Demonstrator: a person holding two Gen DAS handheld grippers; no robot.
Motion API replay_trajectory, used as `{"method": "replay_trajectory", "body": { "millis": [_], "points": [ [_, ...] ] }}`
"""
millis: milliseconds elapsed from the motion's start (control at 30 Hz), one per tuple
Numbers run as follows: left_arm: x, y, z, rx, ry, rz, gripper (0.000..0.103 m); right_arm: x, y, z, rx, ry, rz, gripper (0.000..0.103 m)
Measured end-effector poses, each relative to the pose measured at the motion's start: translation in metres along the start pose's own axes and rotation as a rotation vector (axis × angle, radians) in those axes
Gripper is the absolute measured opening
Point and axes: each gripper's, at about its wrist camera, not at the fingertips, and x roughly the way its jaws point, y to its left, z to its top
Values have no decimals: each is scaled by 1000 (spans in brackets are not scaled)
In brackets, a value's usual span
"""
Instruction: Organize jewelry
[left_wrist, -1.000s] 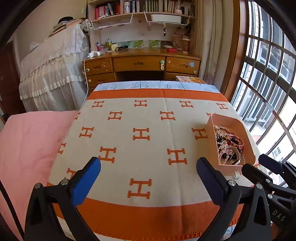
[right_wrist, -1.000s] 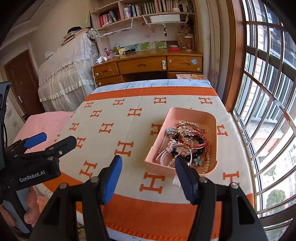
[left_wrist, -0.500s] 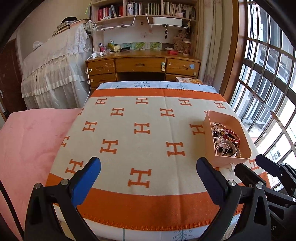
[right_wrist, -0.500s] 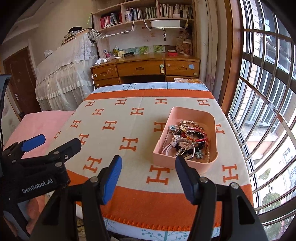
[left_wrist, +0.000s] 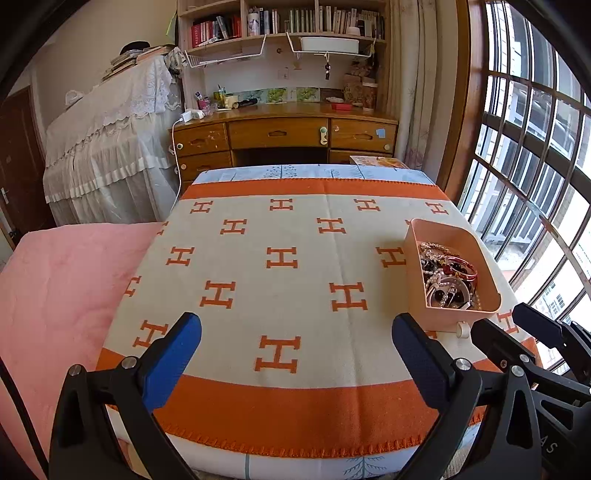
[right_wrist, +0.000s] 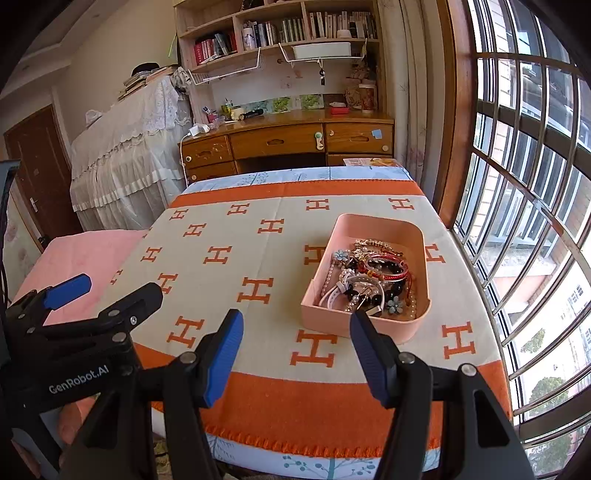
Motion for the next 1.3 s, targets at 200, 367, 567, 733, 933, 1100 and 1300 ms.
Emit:
{"method": "replay_trajectory", "body": {
  "millis": [200,367,567,733,933,1100,1300],
  "points": [
    [-1,1,-1,-2,-4,3,102,-2,1,0,-8,-16,6,61],
    [-2,2,-1,0,-4,15,102,-2,2,-1,-5,-12,12,61],
    [-3,2,-3,3,-2,37,102,0,4,-3,-1,-6,21,61],
    [-3,2,-4,8,-2,56,102,4,3,-5,5,7,28,61],
    [-3,4,-4,5,1,57,102,6,4,-6,3,10,30,61],
    [-2,6,-3,-2,9,53,102,8,6,-4,-1,15,32,61],
    [1,9,-3,-9,22,55,102,13,8,-2,-2,26,37,61]
  ]
}}
